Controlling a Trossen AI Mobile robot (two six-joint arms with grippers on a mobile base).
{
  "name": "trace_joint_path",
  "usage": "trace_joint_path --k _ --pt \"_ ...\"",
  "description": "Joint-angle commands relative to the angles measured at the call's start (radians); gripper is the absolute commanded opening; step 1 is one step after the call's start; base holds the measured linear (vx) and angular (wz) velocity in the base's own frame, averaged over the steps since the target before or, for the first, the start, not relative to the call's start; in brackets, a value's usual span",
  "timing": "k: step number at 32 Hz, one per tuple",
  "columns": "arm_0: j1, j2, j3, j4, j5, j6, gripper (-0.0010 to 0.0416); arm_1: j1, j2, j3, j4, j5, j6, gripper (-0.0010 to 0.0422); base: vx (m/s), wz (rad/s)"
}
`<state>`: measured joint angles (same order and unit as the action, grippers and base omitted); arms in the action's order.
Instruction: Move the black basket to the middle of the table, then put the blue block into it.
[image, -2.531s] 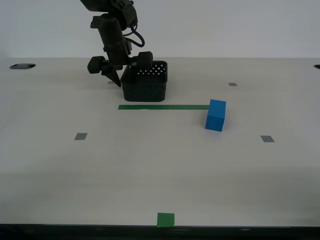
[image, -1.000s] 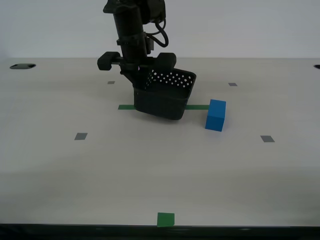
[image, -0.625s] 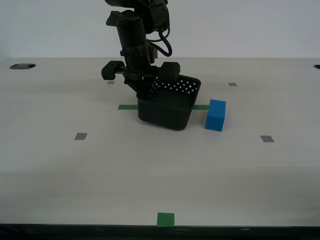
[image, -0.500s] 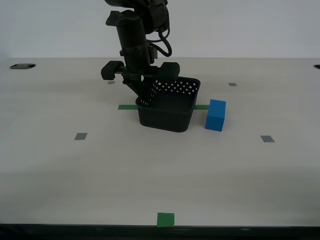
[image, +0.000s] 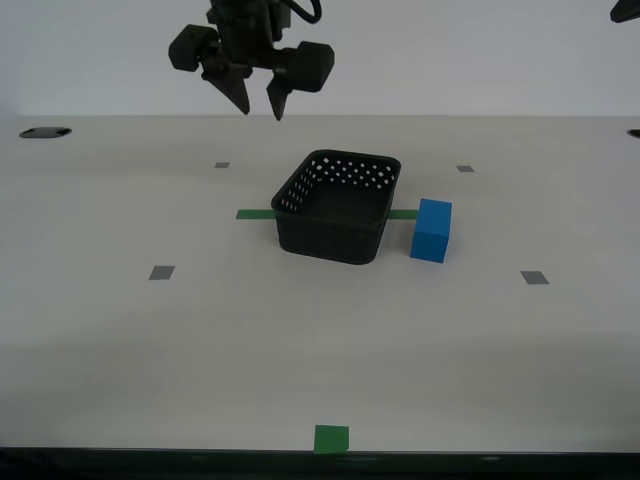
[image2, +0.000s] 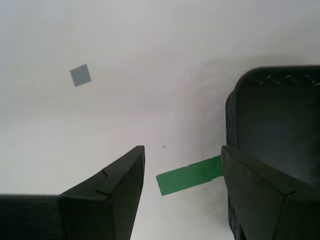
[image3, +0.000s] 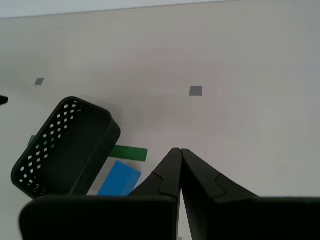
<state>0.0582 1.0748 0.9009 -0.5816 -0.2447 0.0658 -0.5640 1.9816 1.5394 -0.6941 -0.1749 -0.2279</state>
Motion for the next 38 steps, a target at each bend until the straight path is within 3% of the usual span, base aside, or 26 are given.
trace_joint_path --k 1,8,12,14,20,21,25,27,32,38 --pt "0.048 0.000 0.001 -0.027 -0.010 0.014 0.0002 0.035 -0.071 0.002 -0.037 -0.002 0.013 0.0180 0.000 0.000" --pt "0.200 0.028 0.000 -0.048 -0.012 0.017 0.0002 0.110 -0.246 0.001 -0.116 -0.003 0.058 0.0122 0.000 0.000" --pt "0.239 0.187 0.000 -0.014 -0.011 0.017 0.0022 0.119 -0.311 0.000 -0.135 -0.005 0.074 0.0085 0.000 0.000" --pt "0.245 0.271 0.002 0.014 0.017 0.013 0.0066 0.121 -0.319 -0.001 -0.151 -0.006 0.084 0.0069 0.005 0.025" --pt "0.267 0.431 0.032 0.032 0.016 0.022 0.0189 0.124 -0.318 -0.003 -0.153 -0.010 0.087 0.0052 -0.002 -0.006" --pt "0.270 0.457 0.037 0.036 0.016 0.038 0.0212 0.124 -0.318 -0.003 -0.153 -0.010 0.087 0.0053 0.000 0.000" --pt "0.283 0.577 0.065 0.045 0.014 0.168 0.0308 0.126 -0.318 -0.003 -0.149 -0.019 0.087 0.0052 0.000 0.000" --pt "0.291 0.626 0.075 0.056 0.012 0.202 0.0329 0.127 -0.317 -0.003 -0.148 -0.019 0.087 0.0052 0.000 0.000" --pt "0.346 0.715 0.121 0.063 -0.002 0.228 0.0330 0.127 -0.317 -0.004 -0.147 -0.019 0.087 0.0052 0.000 0.000" --pt "0.420 0.796 0.140 0.113 0.000 0.299 0.0313 0.127 -0.317 -0.004 -0.147 -0.019 0.091 0.0052 0.000 0.000"
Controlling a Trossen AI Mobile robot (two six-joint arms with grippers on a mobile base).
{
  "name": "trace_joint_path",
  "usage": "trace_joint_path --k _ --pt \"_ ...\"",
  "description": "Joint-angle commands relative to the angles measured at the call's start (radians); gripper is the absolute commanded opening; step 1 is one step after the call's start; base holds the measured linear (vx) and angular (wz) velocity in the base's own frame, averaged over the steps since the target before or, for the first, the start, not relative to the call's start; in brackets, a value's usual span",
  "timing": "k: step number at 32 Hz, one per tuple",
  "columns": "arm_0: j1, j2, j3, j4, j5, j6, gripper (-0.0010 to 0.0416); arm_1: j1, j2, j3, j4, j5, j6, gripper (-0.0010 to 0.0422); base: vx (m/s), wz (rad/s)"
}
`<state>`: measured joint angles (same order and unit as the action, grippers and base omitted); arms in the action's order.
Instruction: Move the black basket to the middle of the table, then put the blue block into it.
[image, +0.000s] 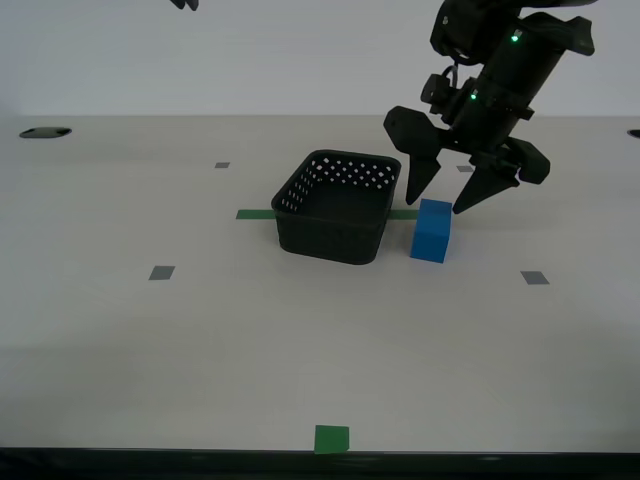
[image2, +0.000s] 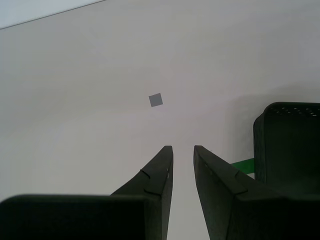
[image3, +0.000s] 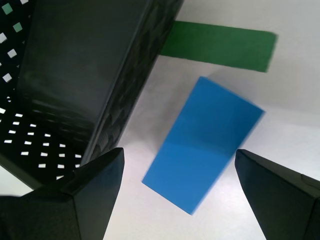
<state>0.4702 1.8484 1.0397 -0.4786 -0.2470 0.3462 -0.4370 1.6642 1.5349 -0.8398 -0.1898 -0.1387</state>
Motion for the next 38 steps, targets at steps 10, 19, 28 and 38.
trace_joint_path --k 10,19,28,38 --pt "0.010 0.061 0.001 0.063 0.108 0.022 0.0308 0.000 0.000 0.000 -0.002 -0.003 0.016 0.0052 0.000 0.000" --pt "0.010 0.133 0.027 0.102 0.073 0.037 0.0311 0.000 0.000 0.000 -0.001 -0.001 0.016 0.0052 0.000 0.000" --pt "0.011 0.168 0.059 0.066 0.064 0.041 0.0272 -0.001 0.000 0.000 -0.011 -0.001 0.016 0.0052 0.000 0.000" --pt "0.011 0.150 0.059 -0.002 0.064 -0.032 0.0001 0.000 0.000 0.000 -0.011 -0.002 0.021 0.0052 0.000 0.000"
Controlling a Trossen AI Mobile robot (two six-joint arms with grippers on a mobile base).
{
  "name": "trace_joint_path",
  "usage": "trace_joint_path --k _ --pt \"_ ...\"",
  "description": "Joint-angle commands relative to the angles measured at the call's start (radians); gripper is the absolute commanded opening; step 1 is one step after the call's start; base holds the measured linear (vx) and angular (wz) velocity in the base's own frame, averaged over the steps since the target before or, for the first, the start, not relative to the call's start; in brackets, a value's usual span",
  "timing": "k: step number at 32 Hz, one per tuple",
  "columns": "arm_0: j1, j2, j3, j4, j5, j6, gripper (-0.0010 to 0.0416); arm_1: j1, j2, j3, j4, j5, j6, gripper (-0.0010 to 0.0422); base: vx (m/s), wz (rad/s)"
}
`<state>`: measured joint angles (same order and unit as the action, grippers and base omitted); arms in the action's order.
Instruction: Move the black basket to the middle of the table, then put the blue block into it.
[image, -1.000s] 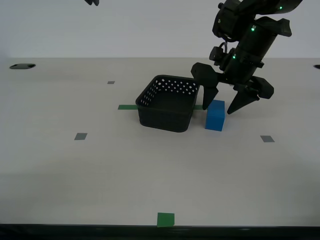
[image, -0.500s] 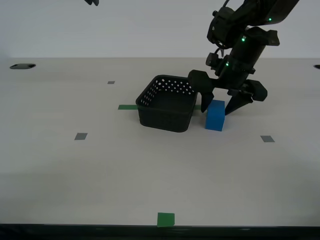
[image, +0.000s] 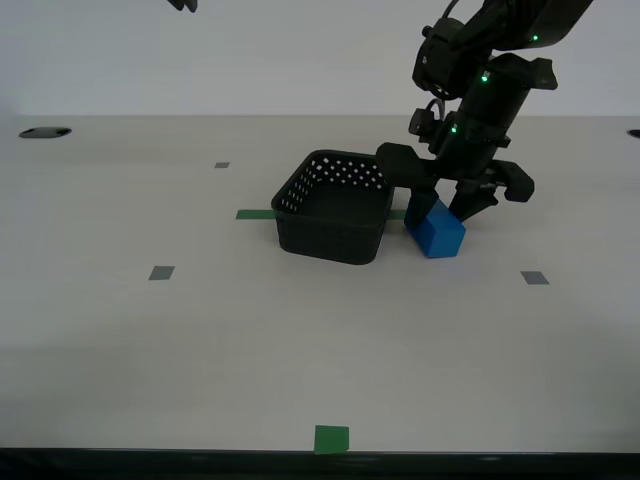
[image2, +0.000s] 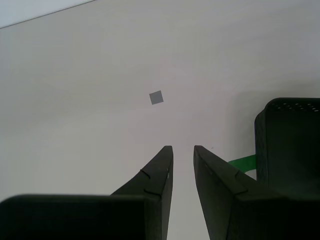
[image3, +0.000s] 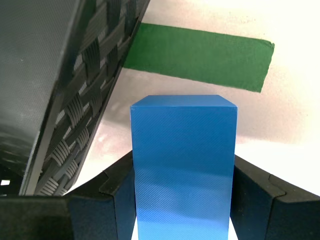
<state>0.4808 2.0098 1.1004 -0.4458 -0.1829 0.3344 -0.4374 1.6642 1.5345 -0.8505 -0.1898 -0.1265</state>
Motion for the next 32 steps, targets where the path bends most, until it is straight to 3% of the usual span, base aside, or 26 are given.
trace_joint_path --k 1,6,7,8,10,13,16,17,23,25,28,31,32 --pt "0.000 -0.034 -0.002 -0.050 -0.001 -0.027 -0.0002 0.001 0.000 0.001 0.000 -0.003 0.012 0.0052 0.000 0.000" --pt "0.005 -0.190 0.000 -0.061 -0.022 -0.029 -0.0001 0.005 0.000 0.001 0.003 -0.005 0.016 0.0052 0.000 0.000" --pt "0.006 -0.250 0.009 -0.047 -0.082 -0.029 -0.0001 0.005 0.000 0.001 0.010 -0.005 0.015 0.0052 0.000 0.000" --pt "0.006 -0.259 0.014 -0.037 -0.108 -0.029 -0.0001 0.005 0.000 0.001 0.013 -0.005 0.015 0.0052 0.000 0.000" --pt "0.014 -0.301 0.015 0.082 -0.198 -0.026 -0.0001 0.006 0.000 0.001 0.019 -0.005 0.014 0.0052 0.000 0.000" --pt "0.029 -0.310 0.016 0.162 -0.201 -0.019 -0.0001 0.006 0.000 0.001 0.017 -0.005 0.014 0.0052 0.000 0.000" --pt "0.039 -0.283 0.015 0.193 -0.233 -0.020 -0.0001 0.006 0.000 0.001 0.017 -0.005 0.014 0.0052 0.000 0.000" --pt "0.060 -0.231 0.015 0.245 -0.267 -0.021 -0.0001 0.006 0.000 0.001 0.018 -0.005 0.014 0.0052 0.000 0.000" --pt "0.072 -0.203 0.014 0.290 -0.266 -0.026 0.0002 0.006 0.000 0.001 0.014 -0.004 0.014 0.0052 0.000 0.000" --pt "0.073 -0.203 0.014 0.288 -0.266 -0.026 0.0016 0.007 0.000 0.001 0.014 -0.005 0.015 0.0052 0.000 0.000" --pt "0.073 -0.203 0.014 0.288 -0.266 -0.019 0.0072 0.007 0.000 0.001 0.014 -0.004 0.015 0.0052 0.000 0.000" --pt "0.073 -0.203 0.014 0.287 -0.266 -0.019 0.0180 0.007 0.000 0.001 0.015 -0.005 0.015 0.0052 0.000 0.000" --pt "0.073 -0.203 0.014 0.287 -0.266 -0.019 0.0194 0.007 0.000 0.001 0.015 -0.004 0.016 0.0052 0.000 0.000"
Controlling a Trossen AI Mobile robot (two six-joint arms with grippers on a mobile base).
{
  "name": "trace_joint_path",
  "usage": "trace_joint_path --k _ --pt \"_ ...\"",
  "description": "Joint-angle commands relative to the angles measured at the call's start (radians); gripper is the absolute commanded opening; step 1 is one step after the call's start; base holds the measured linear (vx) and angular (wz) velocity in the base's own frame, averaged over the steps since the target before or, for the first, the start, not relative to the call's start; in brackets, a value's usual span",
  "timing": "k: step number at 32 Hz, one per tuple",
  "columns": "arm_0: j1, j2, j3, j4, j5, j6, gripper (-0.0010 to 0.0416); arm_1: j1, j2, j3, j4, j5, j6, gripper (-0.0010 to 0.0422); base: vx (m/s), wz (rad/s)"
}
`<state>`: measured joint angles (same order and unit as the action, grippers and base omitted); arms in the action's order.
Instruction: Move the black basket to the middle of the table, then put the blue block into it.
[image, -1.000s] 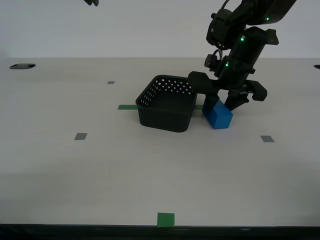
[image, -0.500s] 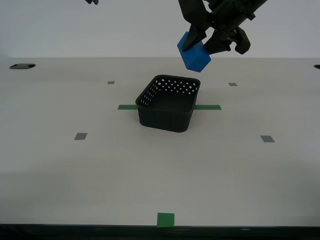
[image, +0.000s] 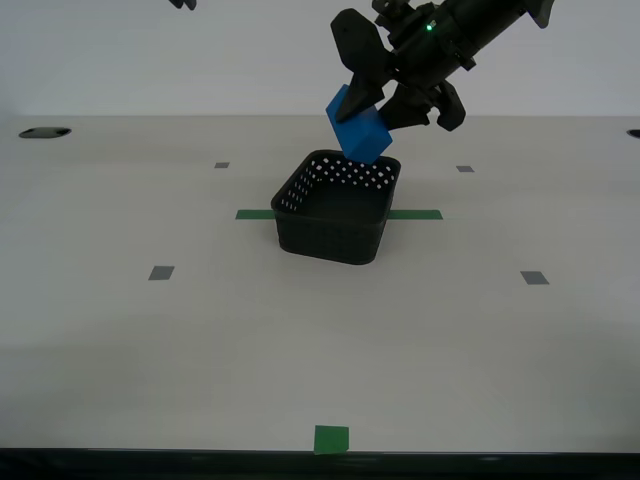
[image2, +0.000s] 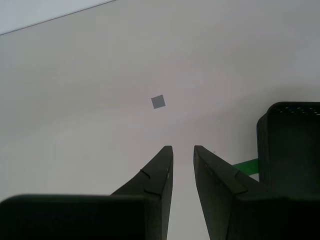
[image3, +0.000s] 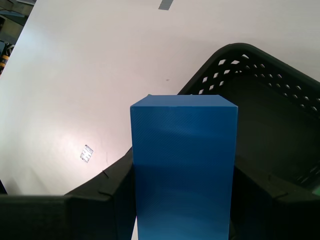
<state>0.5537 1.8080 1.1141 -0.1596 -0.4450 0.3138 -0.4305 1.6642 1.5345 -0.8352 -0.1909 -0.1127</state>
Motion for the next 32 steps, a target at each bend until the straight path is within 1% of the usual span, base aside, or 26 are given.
trace_joint_path --k 1,2,3,5,7,8,9,11,13,17,19,32 --pt "0.000 -0.001 0.000 -0.001 -0.004 0.001 0.0249 0.000 0.000 0.001 0.000 -0.003 0.002 0.0052 0.000 0.000" --pt "0.000 -0.001 0.000 -0.001 -0.004 0.001 0.0267 0.000 0.000 0.001 0.000 -0.003 0.002 0.0052 0.000 0.000" --pt "0.000 -0.001 0.000 -0.003 -0.004 0.000 0.0325 0.001 0.000 0.001 -0.001 -0.003 0.002 0.0052 0.000 0.000" --pt "0.000 -0.001 0.000 -0.003 -0.004 -0.007 0.0385 0.001 0.000 0.001 -0.001 -0.003 0.002 0.0052 0.000 0.000" --pt "0.001 -0.001 0.000 -0.003 -0.004 -0.007 0.0402 0.001 0.000 0.001 -0.001 -0.003 0.002 0.0052 0.000 0.000" --pt "0.001 -0.001 0.000 -0.003 -0.004 -0.007 0.0391 0.001 0.000 0.001 -0.001 -0.003 0.002 0.0052 0.000 0.000" --pt "0.001 -0.001 0.000 -0.004 -0.004 -0.008 0.0371 0.000 0.000 0.001 -0.001 -0.003 0.002 0.0052 0.000 0.000" --pt "0.001 -0.001 0.000 -0.005 -0.003 -0.008 0.0357 0.000 0.000 0.001 -0.001 -0.003 0.002 0.0052 0.000 0.000" --pt "0.001 -0.001 0.000 -0.005 -0.003 -0.007 0.0358 0.000 0.000 0.001 -0.001 -0.003 0.002 0.0052 0.000 0.000" --pt "0.001 -0.001 0.000 -0.005 -0.003 -0.007 0.0381 0.000 0.000 0.000 0.000 -0.003 0.002 0.0052 0.000 0.000" --pt "0.001 -0.001 0.000 -0.005 -0.003 -0.007 0.0386 0.000 0.000 0.001 -0.001 -0.003 0.002 0.0052 0.000 0.000" --pt "-0.001 -0.001 0.000 -0.003 -0.003 -0.007 0.0385 -0.002 0.000 0.001 0.011 -0.003 0.001 0.0052 0.000 0.000"
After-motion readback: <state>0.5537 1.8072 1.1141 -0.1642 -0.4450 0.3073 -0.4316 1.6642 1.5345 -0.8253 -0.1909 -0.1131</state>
